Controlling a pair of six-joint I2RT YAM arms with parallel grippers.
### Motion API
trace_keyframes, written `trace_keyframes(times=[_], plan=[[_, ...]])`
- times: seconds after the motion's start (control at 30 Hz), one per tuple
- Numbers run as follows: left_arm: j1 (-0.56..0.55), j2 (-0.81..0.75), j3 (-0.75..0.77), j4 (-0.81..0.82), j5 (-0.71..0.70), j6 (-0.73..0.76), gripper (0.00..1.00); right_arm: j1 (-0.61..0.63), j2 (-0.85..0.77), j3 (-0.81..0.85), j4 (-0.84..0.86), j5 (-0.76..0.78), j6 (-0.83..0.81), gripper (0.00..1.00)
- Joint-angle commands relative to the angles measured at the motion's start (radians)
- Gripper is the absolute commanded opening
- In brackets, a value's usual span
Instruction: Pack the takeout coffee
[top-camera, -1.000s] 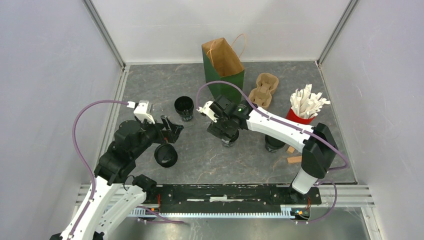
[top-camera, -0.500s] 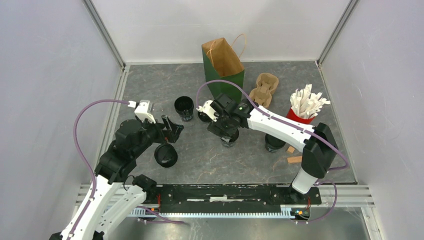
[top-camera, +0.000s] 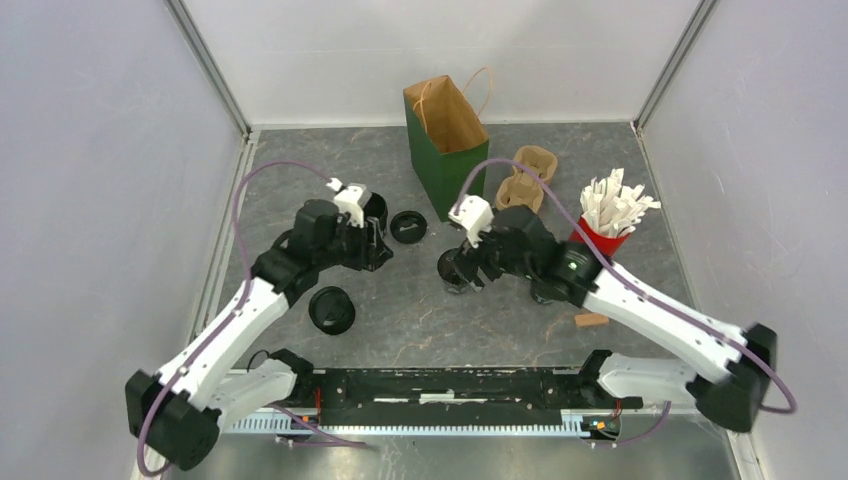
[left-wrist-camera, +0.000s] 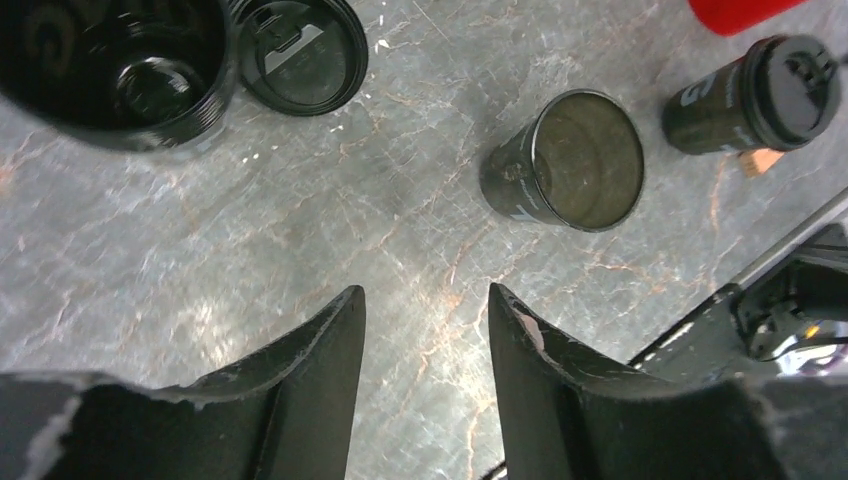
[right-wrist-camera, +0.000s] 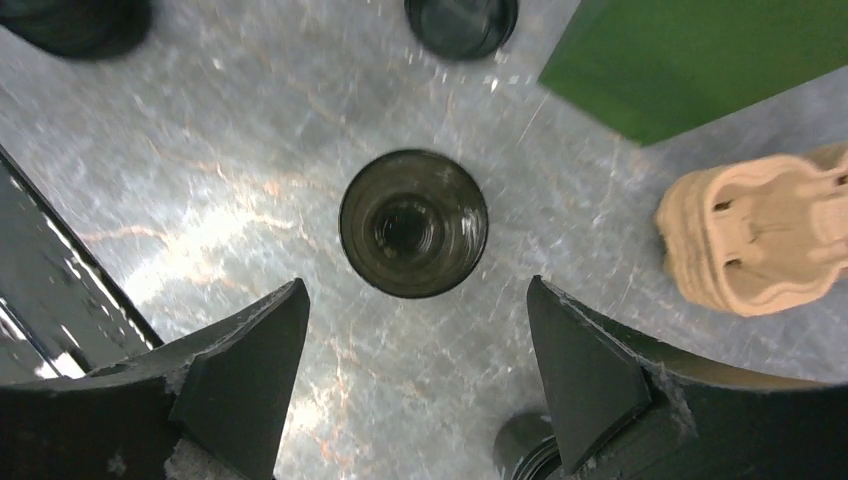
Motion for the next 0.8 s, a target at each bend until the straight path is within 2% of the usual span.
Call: trace_keyframes(times=[0.0,0.1,0.23,0.4,0.6,0.77], plan=[[-0.073,0.126,0.026,0.191,0.028,0.193,0.54,-0.004,-0.186,-0.11,0.211,0.047,0.021,0.88],[-0.161,0.239,0.04,0.253,-0.078,0.319,0.56,-0.004,-0.306,-0.158,0.263,0.074,0.017,0.88],[-0.168,0.435,0.137,0.263,-0.118,0.442,0.56,-0.003,-0.414,-0.185,0.286,0.064,0.011,0.88],[-0.167,0.627,0.257,0.244,-0.15,0.543,0.55,-0.004,-0.47,-0.178,0.268,0.09,-0.009,0.88],[-0.167,0.756,0.332,0.199,-0.087,0.608,0.56,-0.003,-0.505,-0.15,0.237,0.115,-0.018,0.89],[-0.167,0.826,0.368,0.198,-0.12,0.644,0.54,-0.003,-0.522,-0.143,0.233,0.119,-0.012,0.89]])
